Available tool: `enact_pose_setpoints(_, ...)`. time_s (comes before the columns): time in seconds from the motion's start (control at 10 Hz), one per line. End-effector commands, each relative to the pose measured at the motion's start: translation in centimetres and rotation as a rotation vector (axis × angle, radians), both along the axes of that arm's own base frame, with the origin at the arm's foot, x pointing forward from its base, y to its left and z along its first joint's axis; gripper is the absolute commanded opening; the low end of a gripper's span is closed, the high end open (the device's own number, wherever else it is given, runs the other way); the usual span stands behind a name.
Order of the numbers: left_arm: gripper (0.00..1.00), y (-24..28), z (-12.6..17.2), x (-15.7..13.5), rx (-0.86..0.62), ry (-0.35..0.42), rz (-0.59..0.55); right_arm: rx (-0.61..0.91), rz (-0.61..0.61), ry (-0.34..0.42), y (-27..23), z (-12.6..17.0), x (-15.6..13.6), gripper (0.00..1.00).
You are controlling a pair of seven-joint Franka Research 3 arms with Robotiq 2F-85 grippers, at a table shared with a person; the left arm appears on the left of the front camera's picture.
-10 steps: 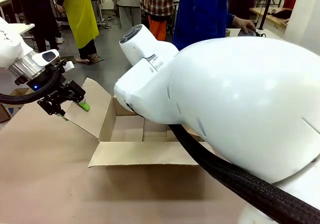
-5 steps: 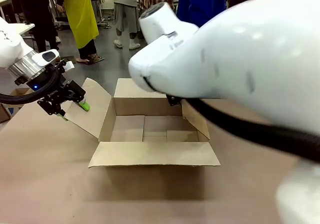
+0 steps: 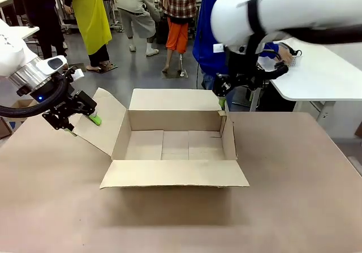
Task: Pack the gift set into the box.
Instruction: Place both hands on the side flaps of the Package Box and spread them outward.
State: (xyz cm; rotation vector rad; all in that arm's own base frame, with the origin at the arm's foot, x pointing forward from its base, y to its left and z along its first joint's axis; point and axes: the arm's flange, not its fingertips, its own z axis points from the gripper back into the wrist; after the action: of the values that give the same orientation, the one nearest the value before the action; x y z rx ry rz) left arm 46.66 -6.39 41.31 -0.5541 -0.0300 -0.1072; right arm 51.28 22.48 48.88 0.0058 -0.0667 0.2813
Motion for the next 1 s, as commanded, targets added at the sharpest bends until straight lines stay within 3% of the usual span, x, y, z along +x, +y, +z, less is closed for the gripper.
enact_pose_setpoints(0.0, 1.00, 0.1, 0.2, -0.2, 0.012, 0.003, 0.007, 0.161, 0.041, 0.032, -2.0, -0.2, -1.5, 1.00)
enact_pose_setpoints(0.5, 1.00, 0.1, 0.2, -0.2, 0.012, 0.003, 0.007, 0.277, -0.026, 0.040, -7.7, -1.0, -1.7, 1.00)
enact_pose_setpoints(0.9, 1.00, 0.1, 0.2, -0.2, 0.012, 0.003, 0.007, 0.351, -0.069, 0.028, -11.0, -3.5, -2.5, 1.00)
